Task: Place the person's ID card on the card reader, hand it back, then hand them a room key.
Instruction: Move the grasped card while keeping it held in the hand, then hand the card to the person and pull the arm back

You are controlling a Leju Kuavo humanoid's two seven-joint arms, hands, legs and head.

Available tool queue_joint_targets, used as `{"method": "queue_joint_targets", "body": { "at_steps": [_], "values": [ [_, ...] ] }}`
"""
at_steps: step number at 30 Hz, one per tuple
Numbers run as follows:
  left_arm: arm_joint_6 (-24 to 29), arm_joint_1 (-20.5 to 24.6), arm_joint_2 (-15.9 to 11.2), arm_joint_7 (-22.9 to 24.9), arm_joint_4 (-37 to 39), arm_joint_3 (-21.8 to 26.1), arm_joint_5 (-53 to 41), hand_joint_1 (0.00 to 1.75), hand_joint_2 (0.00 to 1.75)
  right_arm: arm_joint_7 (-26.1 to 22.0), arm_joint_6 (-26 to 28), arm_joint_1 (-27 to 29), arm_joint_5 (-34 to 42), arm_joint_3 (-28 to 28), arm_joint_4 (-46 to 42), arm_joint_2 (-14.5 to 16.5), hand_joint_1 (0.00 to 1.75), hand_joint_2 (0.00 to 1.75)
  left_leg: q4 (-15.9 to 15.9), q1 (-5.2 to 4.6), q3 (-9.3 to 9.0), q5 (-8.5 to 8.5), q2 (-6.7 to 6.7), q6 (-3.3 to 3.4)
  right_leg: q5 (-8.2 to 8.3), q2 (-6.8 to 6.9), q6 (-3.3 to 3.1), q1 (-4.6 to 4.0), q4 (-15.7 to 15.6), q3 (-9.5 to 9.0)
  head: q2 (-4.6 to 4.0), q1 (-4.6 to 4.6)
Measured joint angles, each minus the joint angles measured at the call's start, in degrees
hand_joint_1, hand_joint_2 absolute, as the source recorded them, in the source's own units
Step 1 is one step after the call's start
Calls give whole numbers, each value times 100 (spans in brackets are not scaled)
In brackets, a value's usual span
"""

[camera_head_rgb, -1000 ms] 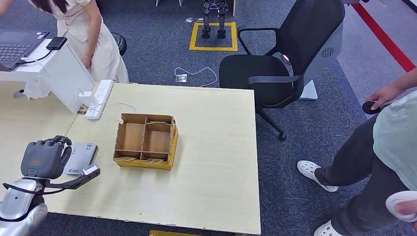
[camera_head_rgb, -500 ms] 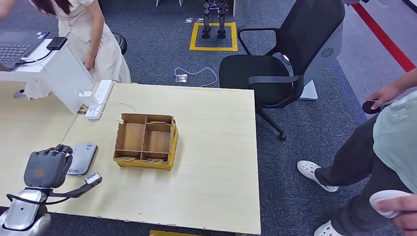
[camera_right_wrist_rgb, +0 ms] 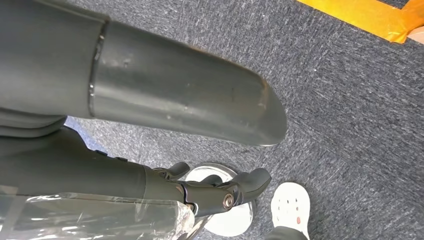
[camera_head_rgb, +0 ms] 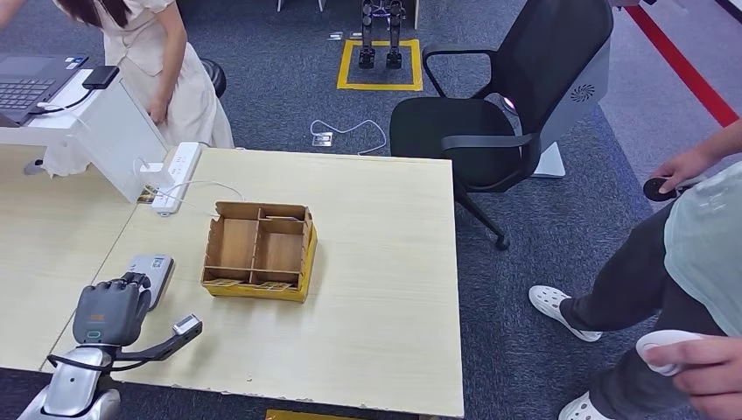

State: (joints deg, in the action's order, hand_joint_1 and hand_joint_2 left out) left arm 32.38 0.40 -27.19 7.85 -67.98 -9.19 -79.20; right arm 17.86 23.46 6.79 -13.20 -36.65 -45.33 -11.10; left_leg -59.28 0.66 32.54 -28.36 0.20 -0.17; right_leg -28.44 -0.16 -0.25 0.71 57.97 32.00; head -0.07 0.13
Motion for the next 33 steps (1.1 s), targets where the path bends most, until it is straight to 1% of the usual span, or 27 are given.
{"method": "queue_joint_targets", "body": {
  "at_steps": [6, 13, 33],
  "values": [
    [-28, 83, 178, 6, 148, -39, 1, 175, 175, 0, 12, -23, -16, -10, 0, 0, 0, 0, 0, 0, 0, 0, 0, 0, 0, 1, 0, 0, 0, -1, 0, 1],
    [-65, 218, 306, 12, 329, -95, 16, 175, 175, 6, 26, -40, -45, -19, 0, 0, 0, 0, -1, 0, -1, 0, 0, 0, 0, 0, 0, 0, 0, -1, 0, 0],
    [-118, 391, 338, 116, 471, -99, 20, 175, 175, 48, 80, -56, -107, -102, 13, 0, 0, 0, 0, 0, -2, 2, 0, 1, 1, 1, 0, 0, 0, -2, 1, 0]
  ]
}}
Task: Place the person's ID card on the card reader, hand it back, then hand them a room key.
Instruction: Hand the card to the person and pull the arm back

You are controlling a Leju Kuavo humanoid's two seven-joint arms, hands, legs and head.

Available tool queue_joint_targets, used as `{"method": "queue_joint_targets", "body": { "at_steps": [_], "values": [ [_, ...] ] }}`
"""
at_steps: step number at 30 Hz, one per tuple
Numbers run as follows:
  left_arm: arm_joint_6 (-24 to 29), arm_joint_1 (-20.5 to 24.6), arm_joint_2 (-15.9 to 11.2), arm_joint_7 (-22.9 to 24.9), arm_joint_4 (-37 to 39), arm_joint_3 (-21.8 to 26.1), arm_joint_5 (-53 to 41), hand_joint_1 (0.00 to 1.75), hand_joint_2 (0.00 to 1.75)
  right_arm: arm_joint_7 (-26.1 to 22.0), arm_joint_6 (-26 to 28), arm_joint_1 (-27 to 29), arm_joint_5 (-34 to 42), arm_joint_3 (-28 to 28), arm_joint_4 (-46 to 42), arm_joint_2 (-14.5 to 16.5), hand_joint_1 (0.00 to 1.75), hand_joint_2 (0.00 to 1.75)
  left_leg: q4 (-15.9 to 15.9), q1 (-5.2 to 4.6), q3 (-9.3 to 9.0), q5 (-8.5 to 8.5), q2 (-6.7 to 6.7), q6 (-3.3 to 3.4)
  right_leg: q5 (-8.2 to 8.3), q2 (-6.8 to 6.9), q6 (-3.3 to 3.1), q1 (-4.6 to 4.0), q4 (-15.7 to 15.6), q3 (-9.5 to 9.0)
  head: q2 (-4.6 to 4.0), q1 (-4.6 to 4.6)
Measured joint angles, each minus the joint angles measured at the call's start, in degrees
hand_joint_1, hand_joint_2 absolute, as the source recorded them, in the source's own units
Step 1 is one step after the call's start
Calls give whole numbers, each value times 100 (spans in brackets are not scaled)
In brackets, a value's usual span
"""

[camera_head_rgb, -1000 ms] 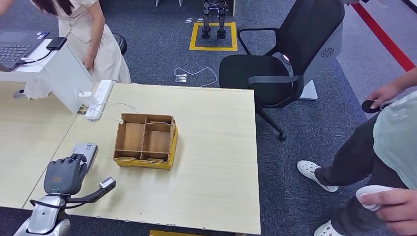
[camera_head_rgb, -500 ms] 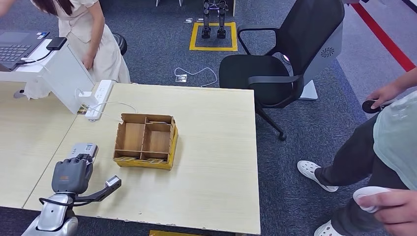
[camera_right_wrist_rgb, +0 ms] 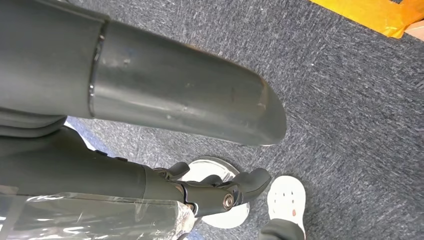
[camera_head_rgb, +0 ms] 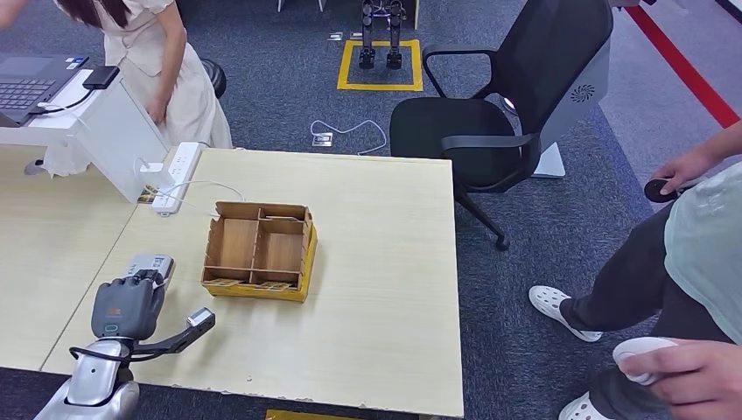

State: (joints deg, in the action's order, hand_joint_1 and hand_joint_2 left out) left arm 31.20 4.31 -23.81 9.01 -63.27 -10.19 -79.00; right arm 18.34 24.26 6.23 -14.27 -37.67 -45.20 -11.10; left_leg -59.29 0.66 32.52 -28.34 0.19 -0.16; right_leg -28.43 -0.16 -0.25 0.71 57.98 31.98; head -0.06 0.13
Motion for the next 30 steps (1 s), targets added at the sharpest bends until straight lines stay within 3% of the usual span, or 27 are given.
{"method": "queue_joint_targets", "body": {
  "at_steps": [30],
  "values": [
    [-212, 280, 2, 134, 281, 0, 32, 175, 175, 127, 24, -24, -123, -77, 2, 0, 0, 0, 0, 0, 0, 1, 0, 0, 1, 0, 0, 0, 0, 0, -1, 0]
  ]
}}
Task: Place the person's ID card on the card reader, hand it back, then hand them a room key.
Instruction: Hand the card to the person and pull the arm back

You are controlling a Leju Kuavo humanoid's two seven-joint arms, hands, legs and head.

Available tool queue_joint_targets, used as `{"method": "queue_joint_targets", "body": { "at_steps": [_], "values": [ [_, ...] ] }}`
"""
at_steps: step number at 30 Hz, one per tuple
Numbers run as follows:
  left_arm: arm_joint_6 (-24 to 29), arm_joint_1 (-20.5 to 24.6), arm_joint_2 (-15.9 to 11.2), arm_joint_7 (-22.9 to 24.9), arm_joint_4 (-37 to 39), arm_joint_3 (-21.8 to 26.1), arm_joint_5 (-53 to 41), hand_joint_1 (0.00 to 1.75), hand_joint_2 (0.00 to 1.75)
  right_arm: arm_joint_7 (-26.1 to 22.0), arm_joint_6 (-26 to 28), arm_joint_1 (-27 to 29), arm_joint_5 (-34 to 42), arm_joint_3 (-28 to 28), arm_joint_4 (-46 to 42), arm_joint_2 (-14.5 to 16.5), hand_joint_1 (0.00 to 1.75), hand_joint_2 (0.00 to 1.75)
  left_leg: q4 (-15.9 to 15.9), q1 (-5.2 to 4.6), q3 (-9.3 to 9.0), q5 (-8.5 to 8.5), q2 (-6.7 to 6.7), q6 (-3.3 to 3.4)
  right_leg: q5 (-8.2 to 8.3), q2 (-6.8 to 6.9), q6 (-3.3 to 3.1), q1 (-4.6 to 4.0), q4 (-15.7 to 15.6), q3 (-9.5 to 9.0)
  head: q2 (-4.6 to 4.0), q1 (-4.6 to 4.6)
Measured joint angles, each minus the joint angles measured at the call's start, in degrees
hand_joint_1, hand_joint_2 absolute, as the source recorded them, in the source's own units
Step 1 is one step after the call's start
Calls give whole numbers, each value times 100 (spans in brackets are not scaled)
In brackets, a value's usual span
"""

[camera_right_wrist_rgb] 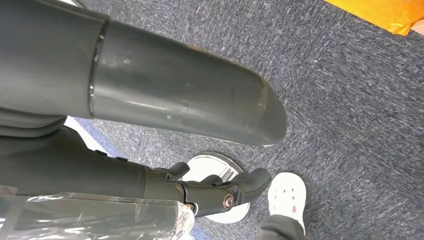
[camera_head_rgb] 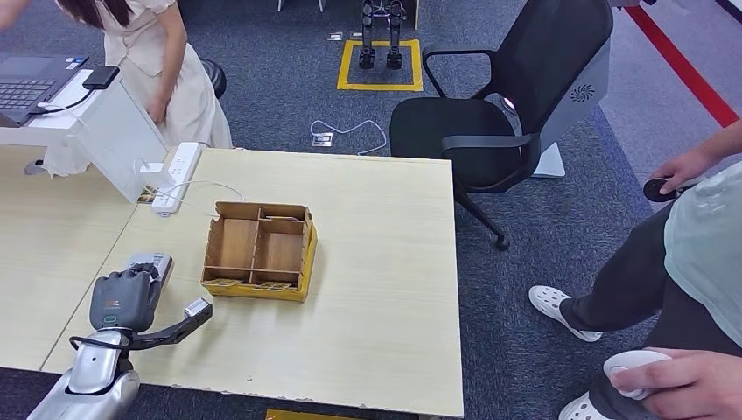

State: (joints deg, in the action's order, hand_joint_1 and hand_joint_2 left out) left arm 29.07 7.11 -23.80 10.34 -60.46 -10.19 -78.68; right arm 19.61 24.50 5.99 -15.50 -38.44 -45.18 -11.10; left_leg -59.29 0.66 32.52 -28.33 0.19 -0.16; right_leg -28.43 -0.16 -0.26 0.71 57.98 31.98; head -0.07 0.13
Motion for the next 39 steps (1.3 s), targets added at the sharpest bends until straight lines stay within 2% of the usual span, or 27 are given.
{"method": "queue_joint_targets", "body": {
  "at_steps": [24, 39],
  "values": [
    [-26, 147, 24, 133, 364, 2, -42, 175, 175, 84, 8, -30, -112, -93, -1, 0, 0, 0, 0, 0, 0, 0, 0, 0, 0, 0, 0, 0, 0, -1, 0, 1],
    [-44, 23, -6, 337, 446, 133, -37, 175, 175, 185, 22, 12, -164, -93, -11, -2, 0, 0, 0, 0, 0, 0, 0, 0, 0, 1, 0, 0, 0, -2, 0, 0]
  ]
}}
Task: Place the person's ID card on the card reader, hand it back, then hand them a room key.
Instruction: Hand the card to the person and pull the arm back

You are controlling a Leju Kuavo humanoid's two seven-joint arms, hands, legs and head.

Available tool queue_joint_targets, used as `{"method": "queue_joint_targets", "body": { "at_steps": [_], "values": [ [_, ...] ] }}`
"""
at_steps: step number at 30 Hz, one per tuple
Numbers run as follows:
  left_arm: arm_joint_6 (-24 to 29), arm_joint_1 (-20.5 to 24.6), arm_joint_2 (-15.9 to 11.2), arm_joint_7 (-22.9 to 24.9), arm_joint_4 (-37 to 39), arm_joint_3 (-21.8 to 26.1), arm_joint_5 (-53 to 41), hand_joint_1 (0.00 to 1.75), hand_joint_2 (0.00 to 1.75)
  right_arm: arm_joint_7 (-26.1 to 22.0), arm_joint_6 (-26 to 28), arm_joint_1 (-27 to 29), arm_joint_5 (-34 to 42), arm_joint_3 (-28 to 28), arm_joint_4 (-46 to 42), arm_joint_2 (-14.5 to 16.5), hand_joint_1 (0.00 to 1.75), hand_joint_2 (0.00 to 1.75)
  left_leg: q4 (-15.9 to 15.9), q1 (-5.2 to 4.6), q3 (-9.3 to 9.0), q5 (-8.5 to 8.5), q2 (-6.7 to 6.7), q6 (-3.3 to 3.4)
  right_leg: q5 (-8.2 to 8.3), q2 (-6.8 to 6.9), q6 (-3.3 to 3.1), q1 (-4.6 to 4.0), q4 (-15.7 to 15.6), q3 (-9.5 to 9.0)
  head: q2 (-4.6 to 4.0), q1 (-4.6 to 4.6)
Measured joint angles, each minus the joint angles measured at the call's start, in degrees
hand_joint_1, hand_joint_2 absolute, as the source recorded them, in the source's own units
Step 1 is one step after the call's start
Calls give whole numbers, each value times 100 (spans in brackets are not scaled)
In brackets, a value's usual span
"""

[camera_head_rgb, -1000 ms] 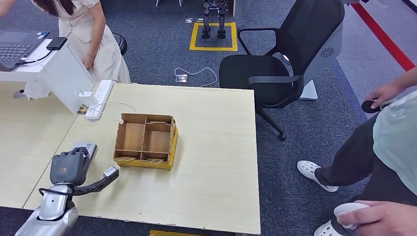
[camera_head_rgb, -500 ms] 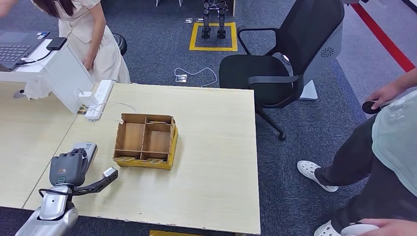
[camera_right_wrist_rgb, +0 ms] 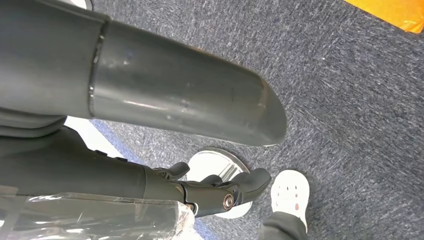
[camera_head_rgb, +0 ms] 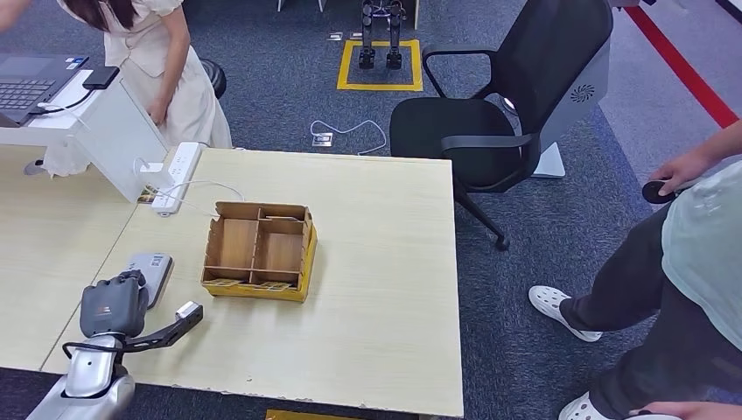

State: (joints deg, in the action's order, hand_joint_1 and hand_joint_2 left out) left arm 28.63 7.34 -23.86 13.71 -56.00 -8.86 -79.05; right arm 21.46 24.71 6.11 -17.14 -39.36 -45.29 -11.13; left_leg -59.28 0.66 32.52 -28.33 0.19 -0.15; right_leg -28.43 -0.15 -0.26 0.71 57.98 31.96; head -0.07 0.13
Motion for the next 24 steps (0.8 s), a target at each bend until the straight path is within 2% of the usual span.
{"method": "queue_joint_targets", "body": {
  "at_steps": [8, 17, 24],
  "values": [
    [-93, -82, -19, 41, 0, 143, 12, 175, 175, -1, 14, 2, 0, 0, 0, 0, 0, 0, 0, 0, 0, 0, -1, 0, 0, 1, 0, 0, 0, 0, 1, 0],
    [-204, -101, 123, -15, 50, 160, 47, 175, 175, 3, 19, 1, -11, 0, 0, 0, 0, 0, 0, -2, -1, 2, -1, 3, 0, 3, 1, 1, 0, -2, 0, 1],
    [33, -78, 275, -262, 113, 160, 386, 175, 175, 59, 22, -1, -37, 0, 0, 0, 0, 0, 0, -3, -7, 3, -2, 4, 1, 6, 1, 2, 0, -6, 0, 0]
  ]
}}
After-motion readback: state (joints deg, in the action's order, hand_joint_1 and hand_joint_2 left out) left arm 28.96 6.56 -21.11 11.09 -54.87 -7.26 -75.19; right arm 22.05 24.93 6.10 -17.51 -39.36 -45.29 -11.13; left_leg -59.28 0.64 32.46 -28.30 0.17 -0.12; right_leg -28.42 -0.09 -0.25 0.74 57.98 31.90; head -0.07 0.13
